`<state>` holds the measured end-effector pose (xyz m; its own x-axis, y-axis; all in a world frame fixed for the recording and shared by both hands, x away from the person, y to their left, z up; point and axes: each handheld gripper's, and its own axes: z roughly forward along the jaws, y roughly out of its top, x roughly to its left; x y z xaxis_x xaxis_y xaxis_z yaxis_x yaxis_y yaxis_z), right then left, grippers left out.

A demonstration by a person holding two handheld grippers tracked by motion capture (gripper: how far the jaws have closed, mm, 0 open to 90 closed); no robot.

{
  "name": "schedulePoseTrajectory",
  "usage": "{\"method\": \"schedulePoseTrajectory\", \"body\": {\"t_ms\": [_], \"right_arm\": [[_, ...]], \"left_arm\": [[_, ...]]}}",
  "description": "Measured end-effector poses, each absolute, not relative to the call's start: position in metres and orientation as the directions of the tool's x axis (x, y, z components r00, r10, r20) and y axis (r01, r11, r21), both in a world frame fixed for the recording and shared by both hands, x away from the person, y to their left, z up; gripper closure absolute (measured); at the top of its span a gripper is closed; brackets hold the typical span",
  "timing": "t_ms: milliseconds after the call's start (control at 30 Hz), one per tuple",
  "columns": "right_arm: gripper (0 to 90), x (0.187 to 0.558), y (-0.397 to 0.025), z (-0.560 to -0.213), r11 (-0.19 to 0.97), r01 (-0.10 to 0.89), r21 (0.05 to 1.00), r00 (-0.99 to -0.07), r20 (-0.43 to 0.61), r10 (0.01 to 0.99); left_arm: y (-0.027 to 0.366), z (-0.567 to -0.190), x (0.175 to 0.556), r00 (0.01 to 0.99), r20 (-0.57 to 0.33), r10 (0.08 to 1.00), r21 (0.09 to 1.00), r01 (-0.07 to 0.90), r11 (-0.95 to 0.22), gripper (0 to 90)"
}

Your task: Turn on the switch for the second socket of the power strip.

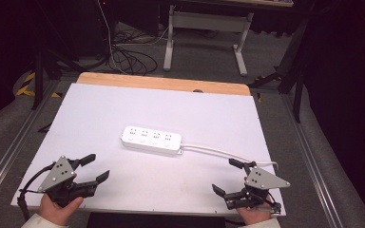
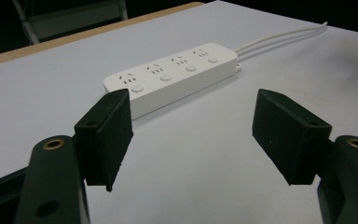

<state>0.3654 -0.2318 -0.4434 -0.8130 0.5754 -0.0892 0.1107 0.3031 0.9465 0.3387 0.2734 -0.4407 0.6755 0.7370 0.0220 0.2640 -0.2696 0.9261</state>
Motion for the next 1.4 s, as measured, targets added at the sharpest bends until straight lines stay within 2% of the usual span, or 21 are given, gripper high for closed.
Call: {"method": "schedulePoseTrajectory", "body": {"t_ms": [367, 633, 833, 1067, 1200, 1400], "right_arm": [[3.9, 0.366, -0.230, -0.444, 0.309, 0.111, 0.945, -0.817, -0.090, 0.569], [4.3, 0.365, -0.228, -0.445, 0.315, 0.116, 0.942, -0.821, -0.087, 0.564], [4.4, 0.366, -0.229, -0.445, 0.309, 0.121, 0.943, -0.823, -0.079, 0.563], [4.4, 0.366, -0.227, -0.445, 0.318, 0.121, 0.940, -0.825, -0.083, 0.559], [4.4, 0.366, -0.227, -0.446, 0.315, 0.123, 0.941, -0.824, -0.080, 0.562], [4.4, 0.366, -0.227, -0.446, 0.316, 0.128, 0.940, -0.824, -0.076, 0.561]], "left_arm": [[0.264, -0.427, 0.353, 0.694, -0.022, 0.720, 0.917, 0.301, -0.261, 30.1], [0.248, -0.414, 0.369, 0.707, -0.005, 0.707, 0.909, 0.297, -0.291, 34.3], [0.238, -0.411, 0.380, 0.715, -0.023, 0.699, 0.905, 0.312, -0.290, 34.3], [0.231, -0.407, 0.391, 0.719, -0.001, 0.695, 0.903, 0.299, -0.309, 33.9], [0.225, -0.405, 0.396, 0.721, -0.025, 0.692, 0.901, 0.315, -0.297, 34.0], [0.214, -0.403, 0.404, 0.725, 0.002, 0.689, 0.901, 0.297, -0.316, 34.0]]}}
